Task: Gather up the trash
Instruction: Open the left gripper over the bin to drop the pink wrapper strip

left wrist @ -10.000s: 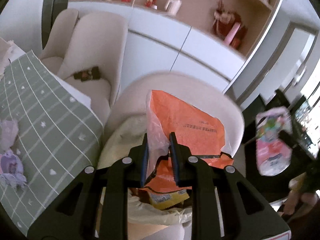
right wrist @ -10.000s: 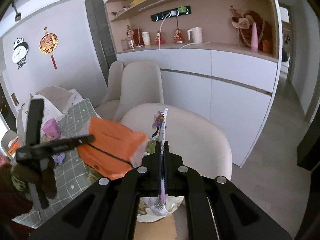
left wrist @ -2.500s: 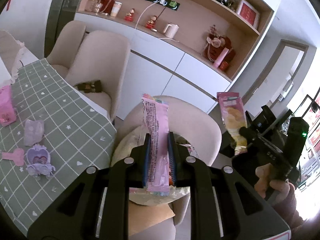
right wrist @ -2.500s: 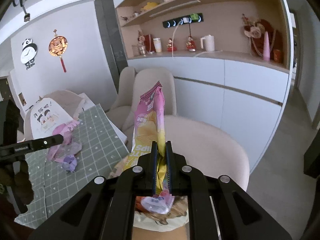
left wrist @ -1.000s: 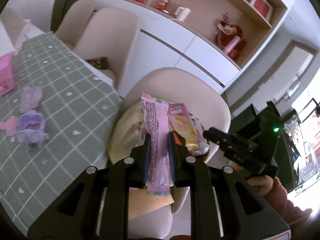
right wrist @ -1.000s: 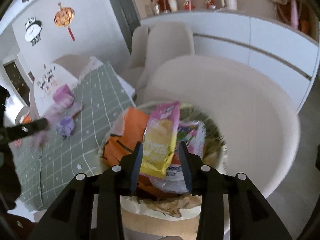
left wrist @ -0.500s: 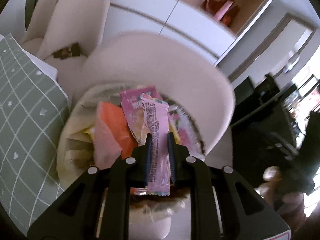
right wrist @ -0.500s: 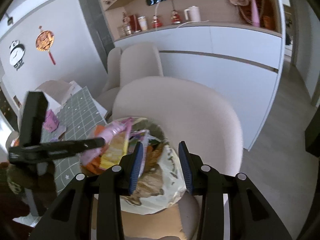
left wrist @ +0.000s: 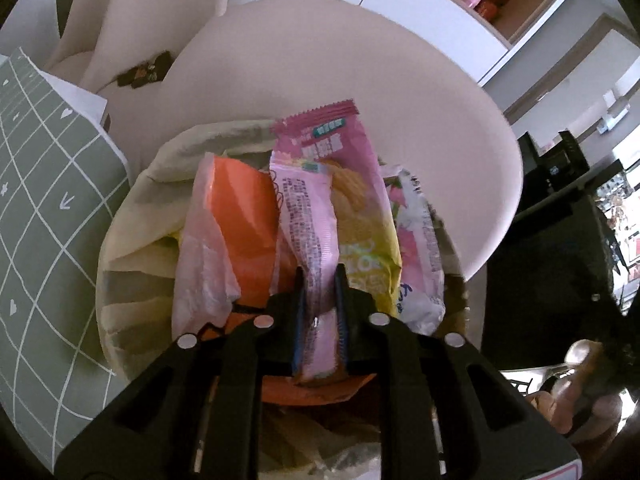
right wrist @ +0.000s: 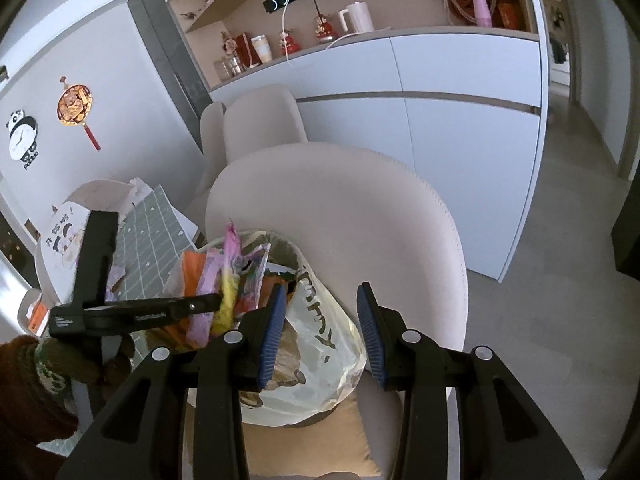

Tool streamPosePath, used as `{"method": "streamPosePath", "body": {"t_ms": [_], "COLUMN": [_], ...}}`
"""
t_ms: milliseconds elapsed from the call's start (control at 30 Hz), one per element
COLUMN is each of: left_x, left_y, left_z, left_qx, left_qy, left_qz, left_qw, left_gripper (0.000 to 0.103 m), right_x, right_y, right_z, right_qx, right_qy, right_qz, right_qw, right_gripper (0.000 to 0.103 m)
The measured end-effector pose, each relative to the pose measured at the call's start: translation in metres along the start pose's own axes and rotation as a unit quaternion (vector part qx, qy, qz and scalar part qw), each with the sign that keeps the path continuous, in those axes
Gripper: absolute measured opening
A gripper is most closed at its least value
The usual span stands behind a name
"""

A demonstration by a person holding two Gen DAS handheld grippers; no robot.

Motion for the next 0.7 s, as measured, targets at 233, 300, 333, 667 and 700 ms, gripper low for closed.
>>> {"method": "streamPosePath", "body": {"t_ms": [233,300,333,667,700], "left_x": [-0.002,0.001,0.002,0.009,0.007], "left_y": [0.024,0.035,0.042,0.106,0.11], "left_z": [-0.01,-0.013,-0.014,0.008,0.01], "left_qx": [0.012,0.02,0.025,0.061,0.064], "left_qy": [-0.02,-0.025,-0.028,-0.036,-0.033], "left_qz": [-0.015,-0.02,-0.025,-0.069,-0.073], "left_qw": [0.9996,0.9993,0.999,0.9951,0.9947], "left_gripper": [0.041,0.045,0.046,0.054,0.054], "right_x": [-0.005,-0.007,-0.008,-0.025,-0.026], "right_y": [-0.004,-0.005,-0.005,-0.017,-0.018], "right_z": [0.009,0.014,0.016,0.054,0.058], "right_qx": [-0.005,-0.008,-0.009,-0.013,-0.013], "right_qy": [0.003,0.003,0.002,0.01,0.012], "right_qz": [-0.003,-0.005,-0.006,-0.018,-0.019], "right_qw": [1.0,1.0,1.0,1.0,1.0], "right_gripper": [0.036,0.036,0.036,0.036,0.036]}}
Point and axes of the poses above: each gripper's, at about its wrist camera, not at the fingertips, and y roughly against the way its jaws point, z to its left, x to its underside, the point moved 10 cm from there along -y, roughly the way its jaws point, and after that the axes turned 7 degrees about y, right-handed, at the moved point
